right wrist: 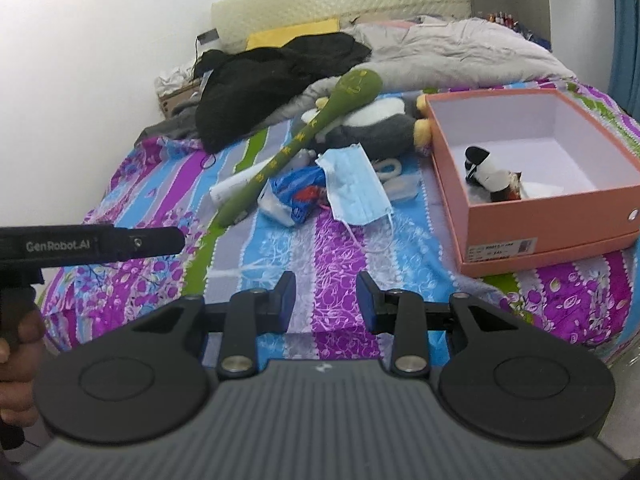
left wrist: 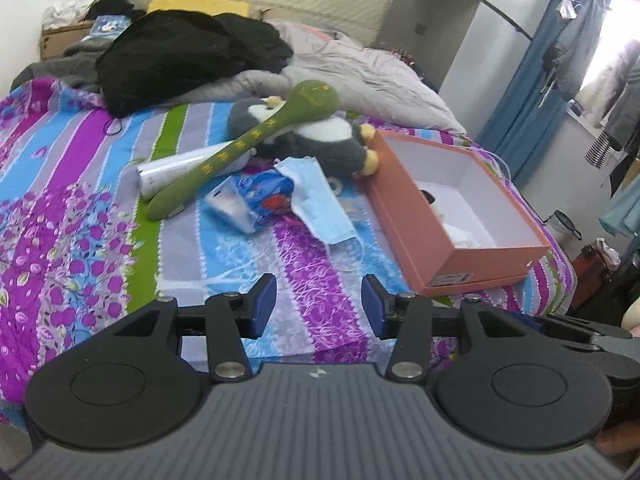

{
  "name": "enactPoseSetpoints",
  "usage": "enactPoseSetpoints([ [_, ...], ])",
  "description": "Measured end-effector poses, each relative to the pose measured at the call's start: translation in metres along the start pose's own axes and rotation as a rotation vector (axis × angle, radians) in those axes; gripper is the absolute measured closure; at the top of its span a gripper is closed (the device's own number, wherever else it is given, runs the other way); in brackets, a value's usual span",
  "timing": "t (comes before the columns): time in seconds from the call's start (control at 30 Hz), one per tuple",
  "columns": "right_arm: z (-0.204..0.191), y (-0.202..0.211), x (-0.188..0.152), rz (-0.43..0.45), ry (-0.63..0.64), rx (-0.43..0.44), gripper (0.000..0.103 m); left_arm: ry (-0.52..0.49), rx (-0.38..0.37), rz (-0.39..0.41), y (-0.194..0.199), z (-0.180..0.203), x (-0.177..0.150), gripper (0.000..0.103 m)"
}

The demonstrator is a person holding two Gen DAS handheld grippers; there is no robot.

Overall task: Organize soft objects
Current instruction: 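Move both open grippers away from the box back toward the pile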

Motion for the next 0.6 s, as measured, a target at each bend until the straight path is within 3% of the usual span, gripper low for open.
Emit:
enactPoseSetpoints([
  [0.07, -0.001, -0.004, 0.0, -0.008, 0.002, -0.003, 0.066, 0.009, 0.009, -0.008, -0.004, -0.007, -0.001, 0.049],
  [0.13, 0.0, -0.007, 0.001, -0.008, 0.002, -0.008, 0.066, 0.019, 0.015, -0.015, -0.01, -0.013, -0.001, 0.04],
  [0.6, 0.008, -0.079, 0.032, -0.078, 0.031, -0.006, 0.066, 0.057, 0.053, -0.093, -0.082, -0.051, 0.024, 0.04],
])
Point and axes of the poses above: each gripper's, at about its wrist camera, not at the fingertips, and y roughly against the way its jaws point, z to its right, x to its top, the point moved 10 cm from there along -y, roughly the way its jaws point, and after that the axes turned 5 degrees about -z, right-handed, at the moved point
